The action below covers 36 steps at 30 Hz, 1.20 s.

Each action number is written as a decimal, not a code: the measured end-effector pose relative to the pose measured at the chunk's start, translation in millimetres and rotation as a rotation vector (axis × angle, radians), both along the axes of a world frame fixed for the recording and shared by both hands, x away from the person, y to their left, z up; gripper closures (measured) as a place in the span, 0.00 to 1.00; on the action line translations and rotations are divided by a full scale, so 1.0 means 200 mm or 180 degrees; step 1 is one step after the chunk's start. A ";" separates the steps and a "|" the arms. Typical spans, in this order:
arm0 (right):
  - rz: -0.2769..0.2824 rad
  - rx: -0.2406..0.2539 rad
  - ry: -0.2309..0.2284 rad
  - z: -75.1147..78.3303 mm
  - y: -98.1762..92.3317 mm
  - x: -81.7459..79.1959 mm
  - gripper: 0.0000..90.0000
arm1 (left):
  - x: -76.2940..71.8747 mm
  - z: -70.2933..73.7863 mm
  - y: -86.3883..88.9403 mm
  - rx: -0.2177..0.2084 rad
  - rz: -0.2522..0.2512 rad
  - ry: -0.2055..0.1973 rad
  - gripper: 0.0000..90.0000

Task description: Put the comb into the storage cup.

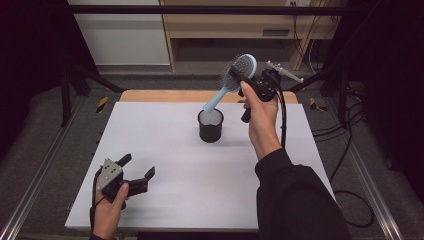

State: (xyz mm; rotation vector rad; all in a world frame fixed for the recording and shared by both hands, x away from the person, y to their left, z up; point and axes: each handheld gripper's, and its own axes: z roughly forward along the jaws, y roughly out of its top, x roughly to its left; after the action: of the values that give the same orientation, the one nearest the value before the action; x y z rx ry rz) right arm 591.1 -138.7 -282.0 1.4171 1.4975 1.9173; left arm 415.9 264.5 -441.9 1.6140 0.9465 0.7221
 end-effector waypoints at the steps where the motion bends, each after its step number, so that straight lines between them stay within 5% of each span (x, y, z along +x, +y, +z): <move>1: 0.0000 0.0000 0.0000 0.00 0.00 0.00 0.57 | 0.00 0.00 0.00 0.0000 0.0000 0.0000 0.05; 36: -0.0031 -0.0188 0.0045 -0.08 0.06 0.05 0.57 | 0.01 0.00 0.01 0.0001 -0.0023 -0.0028 0.05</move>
State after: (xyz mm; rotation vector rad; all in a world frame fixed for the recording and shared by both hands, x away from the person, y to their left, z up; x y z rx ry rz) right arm 601.8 -127.7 -297.5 1.4126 1.5376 1.8456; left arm 417.1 265.8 -441.3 1.6126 0.9337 0.7238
